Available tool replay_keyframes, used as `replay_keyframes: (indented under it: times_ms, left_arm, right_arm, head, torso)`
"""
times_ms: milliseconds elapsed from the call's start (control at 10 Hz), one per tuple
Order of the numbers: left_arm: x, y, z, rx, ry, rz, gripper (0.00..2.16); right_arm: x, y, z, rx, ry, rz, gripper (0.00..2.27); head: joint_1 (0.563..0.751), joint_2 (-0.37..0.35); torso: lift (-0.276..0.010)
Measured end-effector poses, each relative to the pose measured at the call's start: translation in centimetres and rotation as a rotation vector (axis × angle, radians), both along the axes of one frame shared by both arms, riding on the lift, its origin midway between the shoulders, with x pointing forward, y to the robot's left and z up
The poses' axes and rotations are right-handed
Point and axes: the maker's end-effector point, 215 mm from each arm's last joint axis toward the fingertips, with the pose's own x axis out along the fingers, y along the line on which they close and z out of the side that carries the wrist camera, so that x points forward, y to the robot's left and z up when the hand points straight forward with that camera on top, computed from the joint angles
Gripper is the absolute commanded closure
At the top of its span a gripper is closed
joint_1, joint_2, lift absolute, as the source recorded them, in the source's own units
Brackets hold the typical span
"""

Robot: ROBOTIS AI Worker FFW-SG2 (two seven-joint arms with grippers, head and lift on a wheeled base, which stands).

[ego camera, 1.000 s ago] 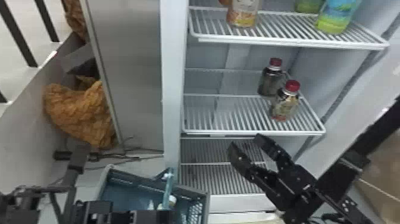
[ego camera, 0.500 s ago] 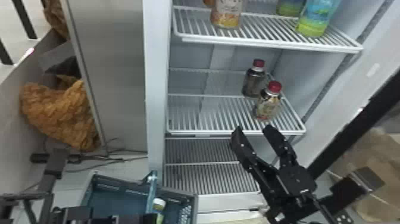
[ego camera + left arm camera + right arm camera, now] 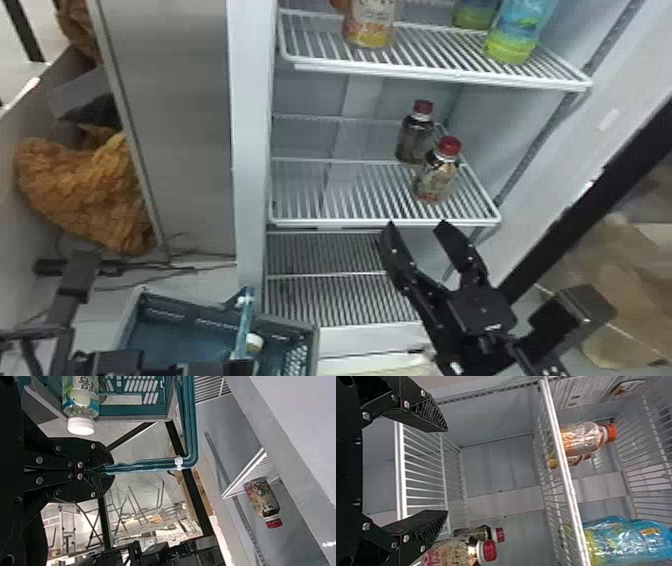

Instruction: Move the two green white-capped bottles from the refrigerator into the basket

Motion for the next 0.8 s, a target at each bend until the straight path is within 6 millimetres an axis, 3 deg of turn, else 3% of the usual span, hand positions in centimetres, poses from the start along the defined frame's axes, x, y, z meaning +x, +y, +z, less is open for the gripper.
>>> replay_keyframes:
  times_ms: [800]
  left_arm:
    - [0.11,0.01,0.0,0.004,-0.003,-0.001,1.18]
  right_arm:
    - [-0.23,-0.11,-0.72,-0.009,0.02,-0.001,0.33]
  head:
    - [0.695,-0.228]
  torso:
    - [-0.263]
